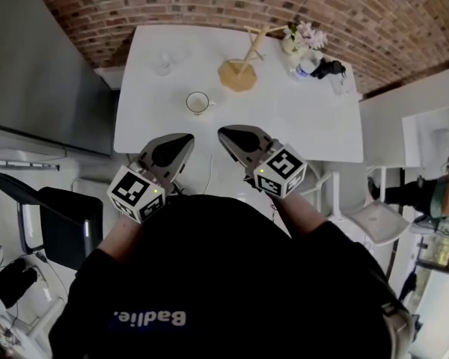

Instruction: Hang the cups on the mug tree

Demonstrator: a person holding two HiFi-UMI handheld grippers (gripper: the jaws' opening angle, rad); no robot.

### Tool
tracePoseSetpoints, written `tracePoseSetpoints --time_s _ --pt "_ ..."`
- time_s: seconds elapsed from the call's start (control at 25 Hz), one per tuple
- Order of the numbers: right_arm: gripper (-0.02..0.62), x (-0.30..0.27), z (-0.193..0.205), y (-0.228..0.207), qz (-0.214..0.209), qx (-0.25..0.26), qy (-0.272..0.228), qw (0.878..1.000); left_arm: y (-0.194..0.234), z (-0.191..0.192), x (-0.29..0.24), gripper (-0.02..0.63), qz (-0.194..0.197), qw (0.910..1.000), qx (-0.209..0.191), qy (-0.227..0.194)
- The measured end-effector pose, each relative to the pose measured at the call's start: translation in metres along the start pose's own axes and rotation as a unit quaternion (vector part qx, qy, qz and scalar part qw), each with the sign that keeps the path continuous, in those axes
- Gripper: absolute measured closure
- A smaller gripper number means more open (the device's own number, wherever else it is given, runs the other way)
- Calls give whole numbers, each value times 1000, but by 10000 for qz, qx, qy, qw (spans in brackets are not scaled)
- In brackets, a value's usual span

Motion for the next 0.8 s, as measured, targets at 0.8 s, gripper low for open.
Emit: tracePoseSetpoints --time_s 0.8 --pt "501 -105 28 -45 592 1325 1733 9741 101 -2 10 604 350 9992 198 -26"
Point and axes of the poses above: the fingertips, and each gripper's own axes: x backward along the fingers, y to its left, z out of its underside, the point moved 3 cm from there along x, backward along the fingers, and after that the axes turned 7 degrees about y, right-handed, at the moved point
